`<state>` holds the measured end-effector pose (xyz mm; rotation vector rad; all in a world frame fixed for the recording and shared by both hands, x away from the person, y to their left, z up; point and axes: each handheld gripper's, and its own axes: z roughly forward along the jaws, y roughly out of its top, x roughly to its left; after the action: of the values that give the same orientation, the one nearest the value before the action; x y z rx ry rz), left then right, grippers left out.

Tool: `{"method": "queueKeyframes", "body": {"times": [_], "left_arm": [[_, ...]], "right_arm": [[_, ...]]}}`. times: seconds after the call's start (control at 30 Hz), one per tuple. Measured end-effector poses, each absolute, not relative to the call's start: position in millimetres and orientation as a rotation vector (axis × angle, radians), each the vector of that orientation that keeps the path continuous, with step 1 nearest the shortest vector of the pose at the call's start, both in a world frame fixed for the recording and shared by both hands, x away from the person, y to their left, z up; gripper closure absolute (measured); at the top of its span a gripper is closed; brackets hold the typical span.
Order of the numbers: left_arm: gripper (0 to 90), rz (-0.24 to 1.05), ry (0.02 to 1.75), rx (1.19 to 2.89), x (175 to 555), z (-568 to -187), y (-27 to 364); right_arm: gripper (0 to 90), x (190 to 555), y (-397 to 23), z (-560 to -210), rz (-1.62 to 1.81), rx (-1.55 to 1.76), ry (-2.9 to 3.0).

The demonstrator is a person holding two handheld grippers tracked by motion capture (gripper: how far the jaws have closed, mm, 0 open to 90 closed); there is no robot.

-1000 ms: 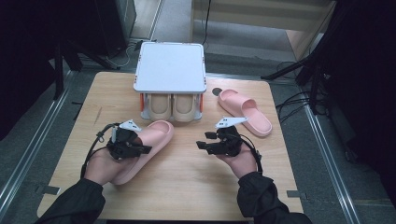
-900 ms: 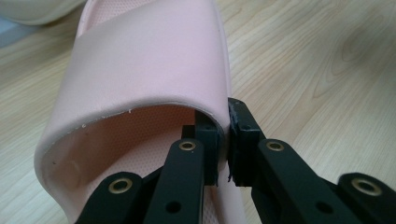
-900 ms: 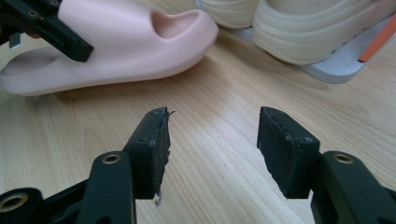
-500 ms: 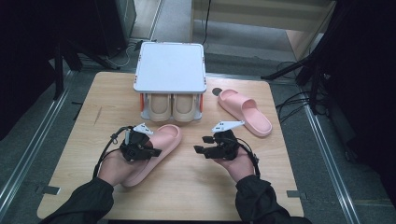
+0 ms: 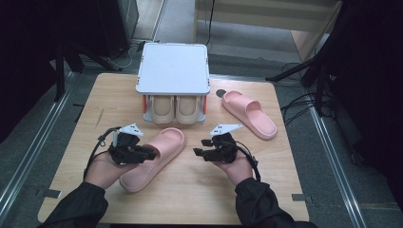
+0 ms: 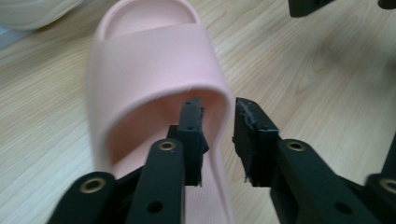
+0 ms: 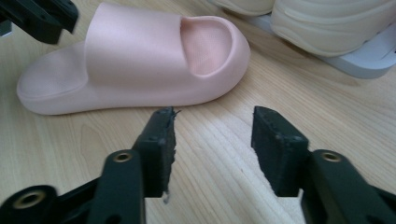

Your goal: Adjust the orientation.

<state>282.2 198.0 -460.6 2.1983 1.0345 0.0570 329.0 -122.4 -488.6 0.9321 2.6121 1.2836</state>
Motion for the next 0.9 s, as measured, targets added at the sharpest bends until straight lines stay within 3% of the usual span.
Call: {"method": "queueKeyframes", "body": {"times": [0.03,0.13,0.37,0.9], "left_arm": [[77.5,0.061,1.045,2.193,282,-460,203],[83.5,0.073,1.08,2.178,286,-463,217],[85.1,0.091,1.13,2.168,294,-477,235],[84.2,0.059,1.206,2.134,311,-499,242]], "right_arm": [[63.2,328,-122,-489,1.279,0.931,2.608],[75.1,327,-117,-489,1.273,0.9,2.607],[88.8,321,-93,-493,1.29,0.842,2.643],[89.0,324,-51,-516,1.27,0.796,2.749]]}}
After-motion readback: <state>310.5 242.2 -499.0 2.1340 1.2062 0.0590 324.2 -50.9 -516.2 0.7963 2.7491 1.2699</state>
